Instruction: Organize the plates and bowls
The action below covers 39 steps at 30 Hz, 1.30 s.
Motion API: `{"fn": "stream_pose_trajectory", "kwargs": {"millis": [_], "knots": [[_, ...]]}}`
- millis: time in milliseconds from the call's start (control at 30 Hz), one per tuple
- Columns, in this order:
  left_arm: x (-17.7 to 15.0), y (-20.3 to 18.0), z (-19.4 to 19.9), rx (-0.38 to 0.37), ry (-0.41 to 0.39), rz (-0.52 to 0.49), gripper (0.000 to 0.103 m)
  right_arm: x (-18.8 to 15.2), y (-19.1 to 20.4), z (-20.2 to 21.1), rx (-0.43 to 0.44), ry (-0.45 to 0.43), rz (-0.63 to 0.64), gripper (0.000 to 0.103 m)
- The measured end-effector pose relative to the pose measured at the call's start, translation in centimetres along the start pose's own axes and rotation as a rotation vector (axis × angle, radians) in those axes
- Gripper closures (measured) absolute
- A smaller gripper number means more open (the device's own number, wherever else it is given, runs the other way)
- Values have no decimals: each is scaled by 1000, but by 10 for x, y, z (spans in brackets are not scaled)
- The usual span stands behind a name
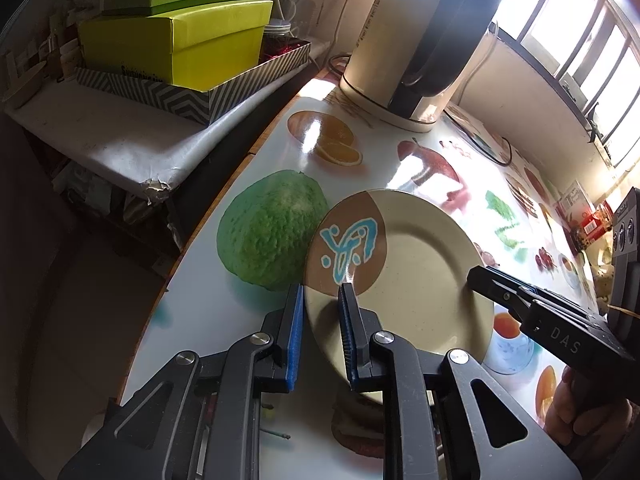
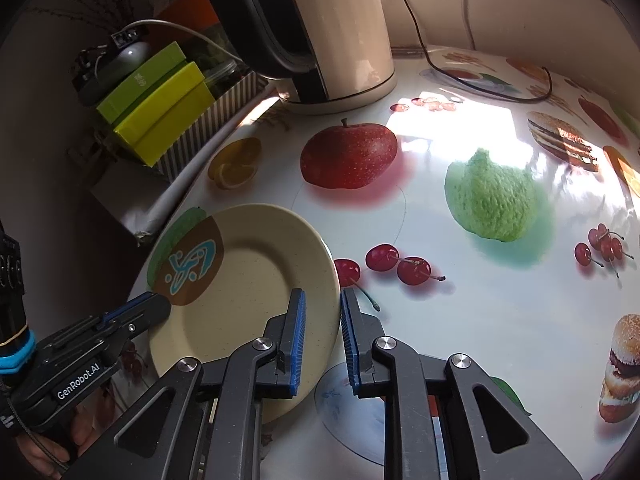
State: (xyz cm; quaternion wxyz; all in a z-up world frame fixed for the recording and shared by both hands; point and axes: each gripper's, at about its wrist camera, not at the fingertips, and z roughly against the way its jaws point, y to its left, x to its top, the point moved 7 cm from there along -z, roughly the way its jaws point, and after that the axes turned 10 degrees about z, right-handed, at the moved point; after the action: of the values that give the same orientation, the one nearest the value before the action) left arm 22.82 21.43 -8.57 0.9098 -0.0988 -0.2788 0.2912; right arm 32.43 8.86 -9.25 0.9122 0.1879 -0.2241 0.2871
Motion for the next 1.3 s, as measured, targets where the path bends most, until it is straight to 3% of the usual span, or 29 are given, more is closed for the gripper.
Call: {"fn": "stream_pose_trajectory", "kwargs": {"millis": [1300], "knots": [[-14,-15,43,-35,-42,-24,85,-8,5,51,-13,-68,-26,86]]}}
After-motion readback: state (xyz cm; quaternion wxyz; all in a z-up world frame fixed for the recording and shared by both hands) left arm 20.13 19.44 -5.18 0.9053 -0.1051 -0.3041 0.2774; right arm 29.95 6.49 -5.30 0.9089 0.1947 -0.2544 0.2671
